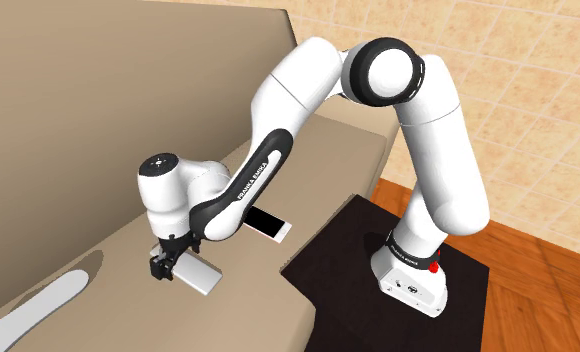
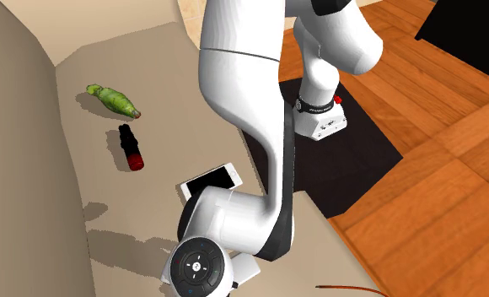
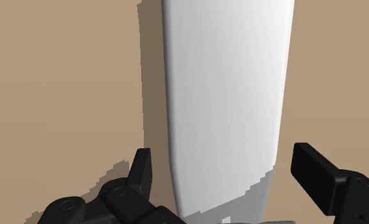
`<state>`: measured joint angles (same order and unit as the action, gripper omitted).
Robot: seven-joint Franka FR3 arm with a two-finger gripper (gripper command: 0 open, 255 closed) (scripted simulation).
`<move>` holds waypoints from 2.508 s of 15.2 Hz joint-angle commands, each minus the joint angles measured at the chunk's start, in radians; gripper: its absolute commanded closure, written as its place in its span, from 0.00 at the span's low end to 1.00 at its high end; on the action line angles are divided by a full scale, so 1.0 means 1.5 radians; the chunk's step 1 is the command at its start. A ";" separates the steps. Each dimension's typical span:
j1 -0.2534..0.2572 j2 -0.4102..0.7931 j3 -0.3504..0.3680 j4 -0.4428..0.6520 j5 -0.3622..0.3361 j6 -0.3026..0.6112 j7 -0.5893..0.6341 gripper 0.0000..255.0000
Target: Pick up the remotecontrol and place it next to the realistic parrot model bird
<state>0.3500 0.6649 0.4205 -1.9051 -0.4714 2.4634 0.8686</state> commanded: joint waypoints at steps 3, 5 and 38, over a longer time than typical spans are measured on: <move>0.002 0.004 -0.002 0.001 -0.002 0.003 0.001 0.00; 0.002 0.004 -0.002 0.001 -0.002 0.003 0.001 0.00; -0.048 -0.134 0.066 -0.007 0.085 -0.118 -0.056 1.00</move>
<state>0.2830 0.4751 0.5144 -1.9146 -0.3519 2.2956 0.7898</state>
